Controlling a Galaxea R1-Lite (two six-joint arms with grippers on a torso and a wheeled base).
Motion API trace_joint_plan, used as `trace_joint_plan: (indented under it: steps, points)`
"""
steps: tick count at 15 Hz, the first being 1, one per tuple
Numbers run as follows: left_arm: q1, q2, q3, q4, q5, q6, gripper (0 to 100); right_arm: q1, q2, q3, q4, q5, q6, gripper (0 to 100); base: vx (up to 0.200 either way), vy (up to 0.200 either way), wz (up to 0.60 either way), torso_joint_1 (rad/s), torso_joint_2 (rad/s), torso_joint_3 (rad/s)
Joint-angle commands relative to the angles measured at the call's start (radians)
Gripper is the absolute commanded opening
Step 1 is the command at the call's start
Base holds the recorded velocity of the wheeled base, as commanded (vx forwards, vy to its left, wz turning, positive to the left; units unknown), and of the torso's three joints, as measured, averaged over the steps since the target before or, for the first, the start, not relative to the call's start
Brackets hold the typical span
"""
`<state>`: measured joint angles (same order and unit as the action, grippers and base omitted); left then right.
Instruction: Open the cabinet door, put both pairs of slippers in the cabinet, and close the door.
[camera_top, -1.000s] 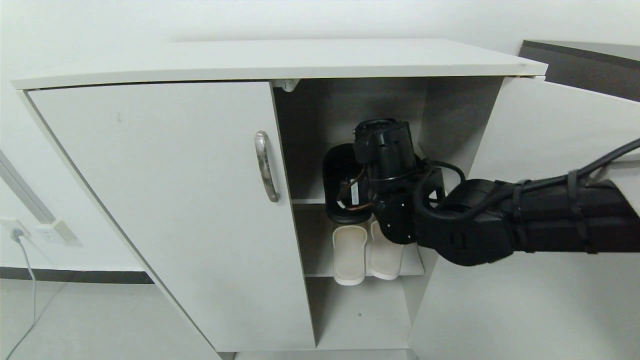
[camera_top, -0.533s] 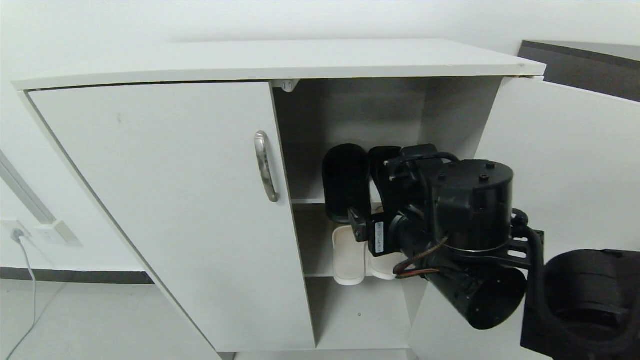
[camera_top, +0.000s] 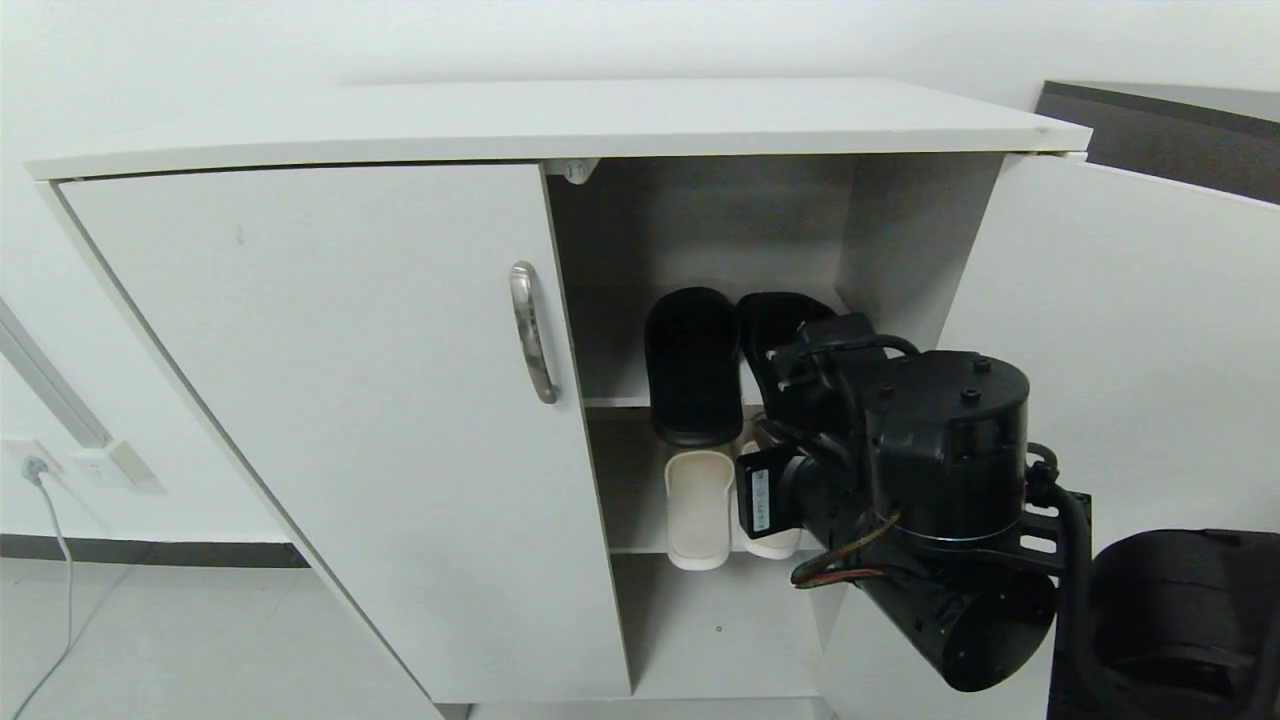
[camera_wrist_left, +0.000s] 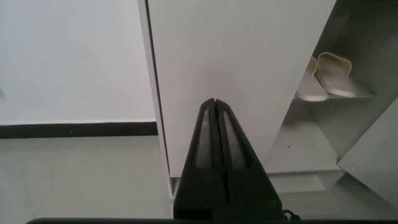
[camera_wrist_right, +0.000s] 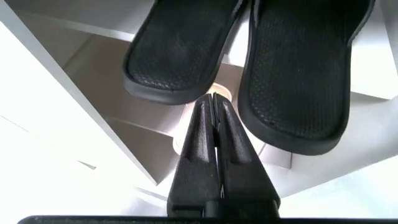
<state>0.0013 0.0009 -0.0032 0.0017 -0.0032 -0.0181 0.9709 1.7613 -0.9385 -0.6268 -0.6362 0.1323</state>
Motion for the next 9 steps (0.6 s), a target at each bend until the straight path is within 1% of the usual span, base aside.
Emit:
trace_joint_plan:
  steps: [1,7,9]
  points:
    - [0.0,0.001,0.0,0.0,0.0,0.0,0,0.0,0.007,0.009,-0.001,0.0,0.0,0,0.0,0.0,0.0,0.0,0.0,0.0]
    - [0.0,0.001,0.0,0.0,-0.001,0.001,0,0.0,0.009,0.015,-0.004,-0.002,-0.011,0,0.0,0.0,0.0,0.0,0.0,0.0]
    - [0.0,0.001,0.0,0.0,-0.001,0.0,0,0.0,0.009,0.021,-0.004,-0.002,-0.011,0,-0.2,0.0,0.0,0.005,0.0,0.002]
